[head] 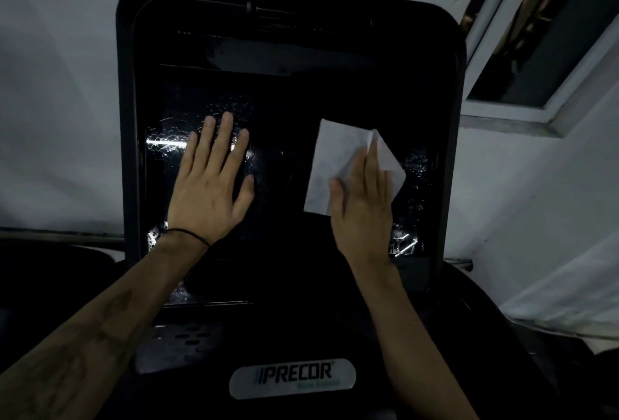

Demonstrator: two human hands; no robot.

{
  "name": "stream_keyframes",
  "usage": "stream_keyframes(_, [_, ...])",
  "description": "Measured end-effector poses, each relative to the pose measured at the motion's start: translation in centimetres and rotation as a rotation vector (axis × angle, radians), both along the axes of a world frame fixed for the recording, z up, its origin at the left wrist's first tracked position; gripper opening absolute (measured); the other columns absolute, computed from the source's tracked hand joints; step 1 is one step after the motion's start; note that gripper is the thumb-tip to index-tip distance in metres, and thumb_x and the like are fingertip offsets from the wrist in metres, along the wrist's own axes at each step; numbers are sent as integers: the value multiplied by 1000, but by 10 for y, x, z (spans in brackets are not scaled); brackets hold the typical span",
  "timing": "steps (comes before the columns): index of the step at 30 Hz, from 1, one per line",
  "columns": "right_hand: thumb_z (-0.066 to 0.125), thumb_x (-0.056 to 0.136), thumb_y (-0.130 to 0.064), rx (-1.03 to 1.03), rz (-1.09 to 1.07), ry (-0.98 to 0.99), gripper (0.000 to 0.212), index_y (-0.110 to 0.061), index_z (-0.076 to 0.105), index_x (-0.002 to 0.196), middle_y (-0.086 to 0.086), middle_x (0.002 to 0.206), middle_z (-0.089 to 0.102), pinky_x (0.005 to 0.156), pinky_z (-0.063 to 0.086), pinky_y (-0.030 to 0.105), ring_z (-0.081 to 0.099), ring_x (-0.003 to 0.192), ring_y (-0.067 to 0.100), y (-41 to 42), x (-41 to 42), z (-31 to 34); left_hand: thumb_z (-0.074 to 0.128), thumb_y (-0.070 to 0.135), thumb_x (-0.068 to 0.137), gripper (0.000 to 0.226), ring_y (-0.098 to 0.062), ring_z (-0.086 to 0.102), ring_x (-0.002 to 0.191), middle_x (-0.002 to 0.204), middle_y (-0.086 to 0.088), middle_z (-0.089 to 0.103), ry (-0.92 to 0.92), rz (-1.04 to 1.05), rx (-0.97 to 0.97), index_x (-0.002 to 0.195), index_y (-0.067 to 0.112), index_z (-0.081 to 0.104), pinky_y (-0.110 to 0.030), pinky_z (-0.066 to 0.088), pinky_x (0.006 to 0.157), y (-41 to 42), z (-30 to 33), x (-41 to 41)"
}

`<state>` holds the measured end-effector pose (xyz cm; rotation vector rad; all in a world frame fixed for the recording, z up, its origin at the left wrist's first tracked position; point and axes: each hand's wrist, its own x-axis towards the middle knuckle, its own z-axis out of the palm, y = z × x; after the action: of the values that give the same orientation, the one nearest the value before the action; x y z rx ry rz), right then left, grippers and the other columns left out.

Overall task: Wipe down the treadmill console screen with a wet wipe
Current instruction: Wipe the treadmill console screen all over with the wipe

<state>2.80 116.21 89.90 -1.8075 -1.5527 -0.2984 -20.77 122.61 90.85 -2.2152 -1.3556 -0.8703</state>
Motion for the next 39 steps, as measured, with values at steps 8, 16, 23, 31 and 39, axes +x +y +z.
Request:
stream_keyframes(8, [34,106,-47,8,59,-114,68,-6,24,159,8,169,15,124,23,45,27,151,28,5,-5,4,31,39,105,66,-33,2,161,173,-15,6,-2,2,2,164,10,21,-53,8,130,0,0,0])
stream_keyframes(16, [39,106,-47,-10,21,1,75,-5,9,161,6,171,0,124,23,49,22,153,28,-13,-9,-12,34,38,105,66,-33,3,161,173,-16,8,-14,2,19,163,9,22,-52,8,130,1,-2,2])
stream_keyframes(23, [33,109,-45,11,20,-95,68,-2,19,159,10,171,1,125,22,46,16,156,28,15,14,16,32,39,106,66,-33,3,161,173,-15,6,-1,2,12,164,9,21,-52,9,130,0,-1,1])
stream_keyframes(31, [29,105,-52,-29,58,-104,73,-5,16,161,5,171,4,126,10,39,26,152,31,5,-8,4,33,37,105,66,-34,3,161,173,-16,7,-2,-1,16,163,9,21,-54,10,129,1,-1,1])
stream_keyframes(39, [31,106,-51,-58,-22,18,76,3,22,157,18,168,13,125,20,52,25,151,36,-17,-4,-18,33,38,105,66,-34,3,161,173,-16,7,5,20,15,163,9,22,-52,9,130,1,-1,1])
